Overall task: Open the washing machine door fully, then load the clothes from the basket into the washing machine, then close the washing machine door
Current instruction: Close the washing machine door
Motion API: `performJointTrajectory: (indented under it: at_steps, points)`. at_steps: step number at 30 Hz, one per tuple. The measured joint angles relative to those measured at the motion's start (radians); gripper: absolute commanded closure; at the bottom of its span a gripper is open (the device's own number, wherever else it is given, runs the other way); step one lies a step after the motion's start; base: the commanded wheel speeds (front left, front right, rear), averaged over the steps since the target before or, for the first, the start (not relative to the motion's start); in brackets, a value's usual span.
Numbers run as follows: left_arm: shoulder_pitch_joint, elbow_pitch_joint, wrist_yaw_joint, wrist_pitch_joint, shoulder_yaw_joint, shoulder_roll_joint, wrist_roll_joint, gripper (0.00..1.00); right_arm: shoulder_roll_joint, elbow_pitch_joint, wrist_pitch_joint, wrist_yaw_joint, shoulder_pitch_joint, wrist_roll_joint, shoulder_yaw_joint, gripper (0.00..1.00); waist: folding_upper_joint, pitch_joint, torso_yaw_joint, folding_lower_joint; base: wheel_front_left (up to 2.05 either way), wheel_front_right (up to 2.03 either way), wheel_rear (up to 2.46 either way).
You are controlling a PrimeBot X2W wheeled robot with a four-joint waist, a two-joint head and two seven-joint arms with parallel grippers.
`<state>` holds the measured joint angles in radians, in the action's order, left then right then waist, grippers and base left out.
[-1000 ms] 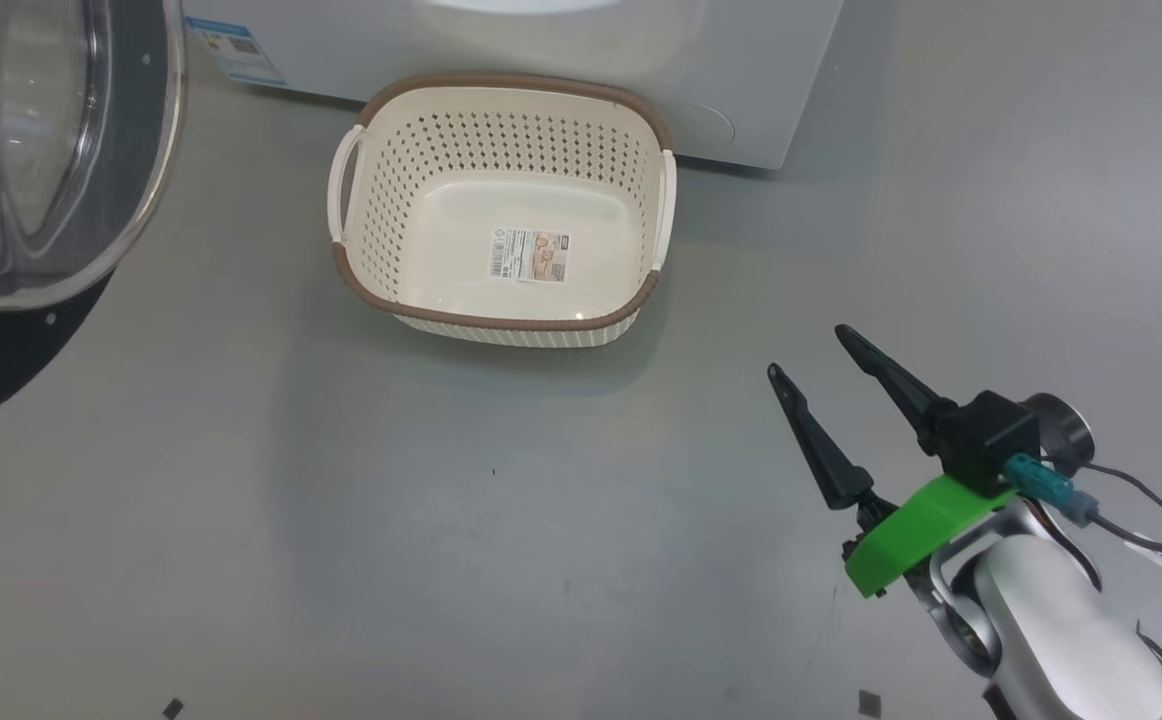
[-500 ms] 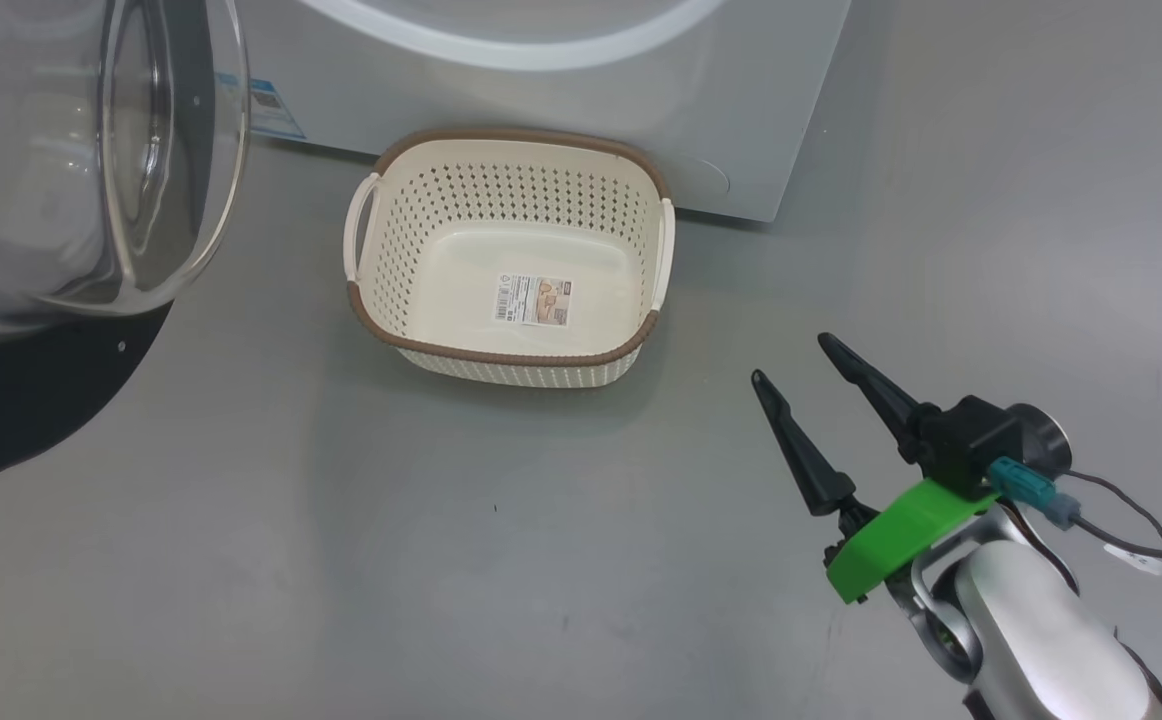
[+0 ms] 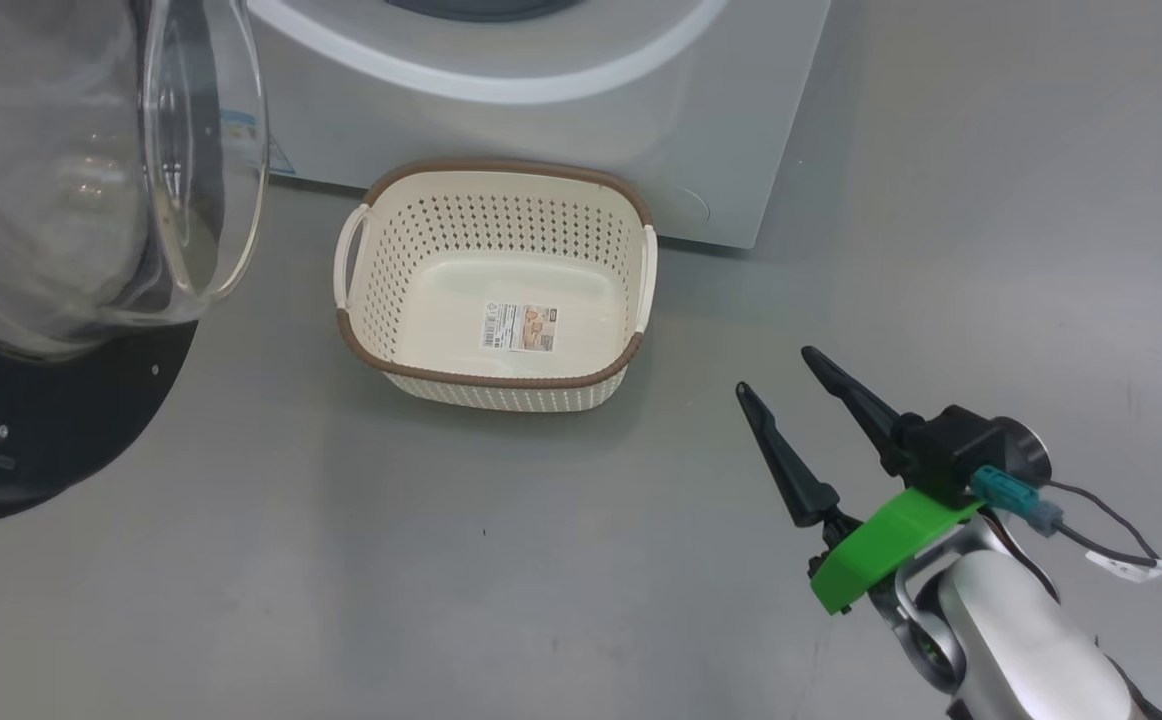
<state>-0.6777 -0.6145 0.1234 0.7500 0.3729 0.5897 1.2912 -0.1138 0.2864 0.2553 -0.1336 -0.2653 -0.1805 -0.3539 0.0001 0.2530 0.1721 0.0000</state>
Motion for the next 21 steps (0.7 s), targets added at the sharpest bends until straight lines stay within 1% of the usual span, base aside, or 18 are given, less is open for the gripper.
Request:
performJointTrajectory:
  at_steps: [6, 11, 16, 21]
  points:
    - [0.030, 0.037, 0.000, 0.017, -0.009, -0.024, 0.035, 1.00, 0.014, 0.005, 0.000, 0.000, 0.019, -0.006, -0.002, 0.00, 0.0000, -0.021, -0.019, 0.0000, 0.00, 0.00, 0.00]
    - [0.045, 0.079, 0.000, 0.034, -0.018, -0.070, 0.065, 1.00, 0.022, 0.006, 0.000, 0.000, 0.024, -0.013, -0.001, 0.00, 0.0000, -0.036, -0.035, 0.0000, 0.00, 0.00, 0.00]
    - [0.065, 0.134, 0.000, 0.043, -0.047, -0.112, 0.066, 1.00, 0.025, 0.006, 0.000, 0.000, 0.029, -0.013, 0.003, 0.00, 0.0000, -0.049, -0.053, 0.0000, 0.00, 0.00, 0.00]
    - [0.083, 0.190, -0.011, 0.051, -0.069, -0.156, 0.074, 1.00, 0.032, 0.006, 0.000, 0.000, 0.036, -0.013, 0.011, 0.00, 0.0000, -0.059, -0.072, 0.0000, 0.00, 0.00, 0.00]
